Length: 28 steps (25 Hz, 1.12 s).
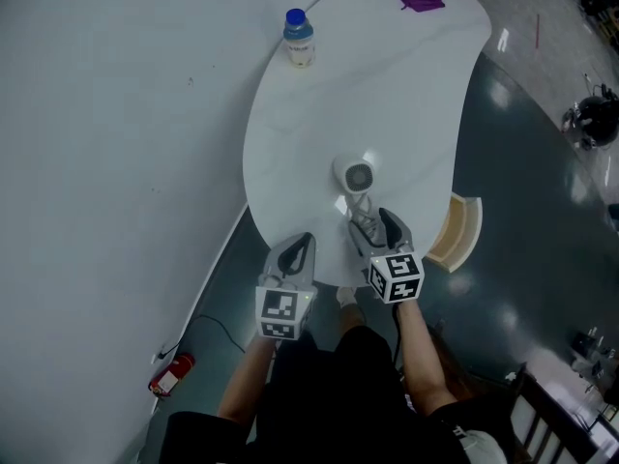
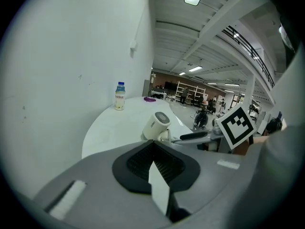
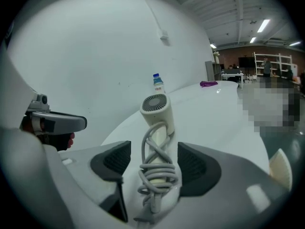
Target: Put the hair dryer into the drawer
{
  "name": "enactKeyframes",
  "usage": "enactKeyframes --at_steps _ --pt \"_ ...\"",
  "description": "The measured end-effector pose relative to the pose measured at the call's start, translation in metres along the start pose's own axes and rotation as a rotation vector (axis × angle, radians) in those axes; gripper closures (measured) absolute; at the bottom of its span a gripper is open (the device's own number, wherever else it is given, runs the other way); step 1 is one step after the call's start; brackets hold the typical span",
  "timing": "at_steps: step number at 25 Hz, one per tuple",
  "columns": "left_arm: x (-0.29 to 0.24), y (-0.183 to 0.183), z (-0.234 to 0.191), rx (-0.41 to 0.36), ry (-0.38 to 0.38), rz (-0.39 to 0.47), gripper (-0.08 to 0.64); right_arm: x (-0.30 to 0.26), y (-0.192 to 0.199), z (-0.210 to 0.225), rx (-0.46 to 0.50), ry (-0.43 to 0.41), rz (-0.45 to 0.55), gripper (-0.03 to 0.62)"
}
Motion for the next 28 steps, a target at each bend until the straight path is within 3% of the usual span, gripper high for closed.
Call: enactKeyframes --at_steps 17,28 --pt "-0.023 0.012 -0.017 0.045 -0.01 -0.048 0.552 -0.045 0.019 0.008 0.03 -0.013 -0.118 0.291" --pt "-0.024 0.018 -0.026 0.07 -0.025 -0.056 0.552 -0.052 0.02 0.008 0.017 -0.062 -0.145 0.323"
Point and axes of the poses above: the fingertips, and each gripper's own axes: x backward along the fingers, z to its right, y out of its underside, the point moved 3 cm from there along x, backward along the fingers, and after that the axes turned 2 degrees about x, right-handed, at the moved point
